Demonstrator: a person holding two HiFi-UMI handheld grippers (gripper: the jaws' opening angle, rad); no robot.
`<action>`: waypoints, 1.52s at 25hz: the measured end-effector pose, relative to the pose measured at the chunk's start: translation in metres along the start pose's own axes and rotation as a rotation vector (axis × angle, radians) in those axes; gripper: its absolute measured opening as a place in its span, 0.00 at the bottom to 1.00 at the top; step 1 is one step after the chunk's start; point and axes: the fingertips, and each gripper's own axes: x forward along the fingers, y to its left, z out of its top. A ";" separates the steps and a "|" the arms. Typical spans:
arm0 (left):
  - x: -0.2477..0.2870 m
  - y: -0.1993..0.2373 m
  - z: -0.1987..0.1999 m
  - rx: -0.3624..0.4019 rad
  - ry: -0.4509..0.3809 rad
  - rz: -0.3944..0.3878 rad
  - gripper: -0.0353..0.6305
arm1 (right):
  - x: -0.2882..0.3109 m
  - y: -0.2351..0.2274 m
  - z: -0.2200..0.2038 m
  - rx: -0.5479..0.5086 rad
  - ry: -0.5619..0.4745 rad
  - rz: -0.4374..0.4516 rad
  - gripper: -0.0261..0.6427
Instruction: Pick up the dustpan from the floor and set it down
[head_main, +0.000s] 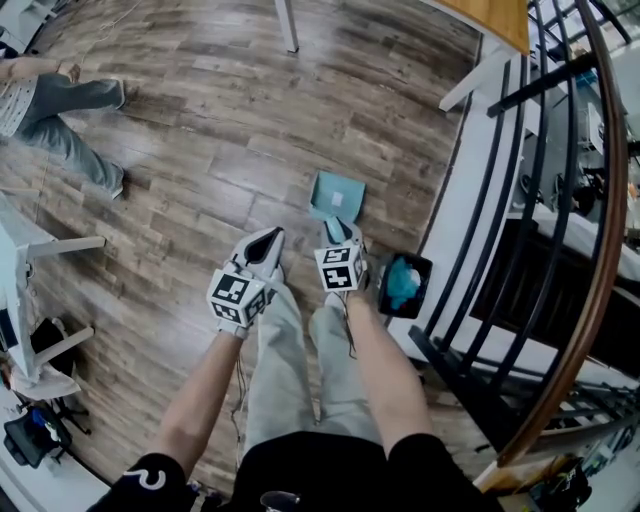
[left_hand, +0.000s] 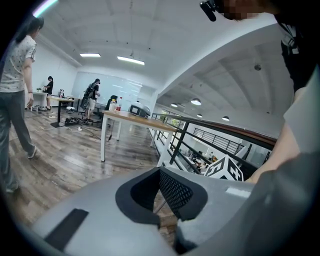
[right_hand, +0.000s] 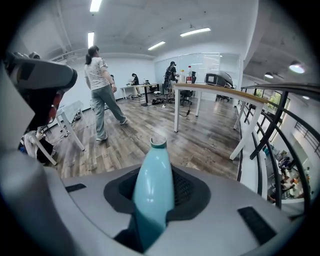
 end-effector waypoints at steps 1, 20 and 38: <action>0.000 0.000 -0.001 -0.002 0.000 0.000 0.05 | 0.000 0.000 -0.001 0.001 0.001 0.001 0.18; -0.010 0.002 -0.003 -0.018 -0.010 0.005 0.05 | -0.014 -0.011 0.003 0.006 -0.021 -0.012 0.17; -0.038 -0.028 0.061 0.035 -0.046 0.001 0.05 | -0.122 -0.062 0.057 0.109 -0.082 -0.026 0.17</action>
